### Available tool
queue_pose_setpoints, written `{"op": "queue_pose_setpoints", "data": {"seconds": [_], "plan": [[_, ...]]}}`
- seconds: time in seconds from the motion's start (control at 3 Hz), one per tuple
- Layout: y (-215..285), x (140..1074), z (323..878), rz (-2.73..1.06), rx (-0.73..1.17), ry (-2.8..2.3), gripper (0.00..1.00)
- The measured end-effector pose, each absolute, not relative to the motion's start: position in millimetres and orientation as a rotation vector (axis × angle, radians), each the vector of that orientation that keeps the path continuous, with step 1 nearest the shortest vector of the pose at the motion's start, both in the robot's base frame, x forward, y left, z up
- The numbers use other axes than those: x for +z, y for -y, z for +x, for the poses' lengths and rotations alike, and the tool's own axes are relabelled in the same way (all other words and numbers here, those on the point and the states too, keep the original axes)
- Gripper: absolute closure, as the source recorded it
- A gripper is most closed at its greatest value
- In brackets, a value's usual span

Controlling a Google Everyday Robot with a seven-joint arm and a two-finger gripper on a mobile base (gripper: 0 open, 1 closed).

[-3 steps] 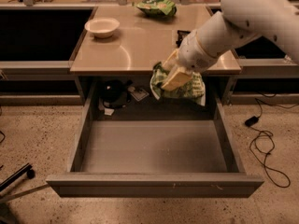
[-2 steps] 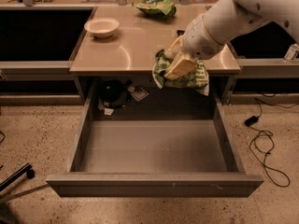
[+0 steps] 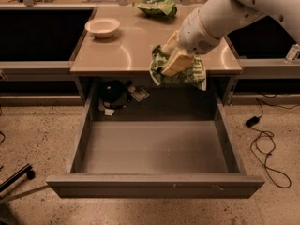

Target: Pick green jalapeno chip bag from top drawer and place on counter

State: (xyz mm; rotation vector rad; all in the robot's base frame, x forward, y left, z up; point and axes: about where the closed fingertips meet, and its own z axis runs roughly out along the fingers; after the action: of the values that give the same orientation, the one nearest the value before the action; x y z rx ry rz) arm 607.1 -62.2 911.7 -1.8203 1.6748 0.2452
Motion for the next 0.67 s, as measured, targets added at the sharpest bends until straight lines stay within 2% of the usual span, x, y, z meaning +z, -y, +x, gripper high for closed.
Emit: {"op": "queue_pose_setpoints", "data": {"seconds": [0.33,0.67], "plan": [[49,926,643,-1.944,0.139,-1.568,1.0],[1,941,696,-2.051,0.051,-1.406,1.0]]}}
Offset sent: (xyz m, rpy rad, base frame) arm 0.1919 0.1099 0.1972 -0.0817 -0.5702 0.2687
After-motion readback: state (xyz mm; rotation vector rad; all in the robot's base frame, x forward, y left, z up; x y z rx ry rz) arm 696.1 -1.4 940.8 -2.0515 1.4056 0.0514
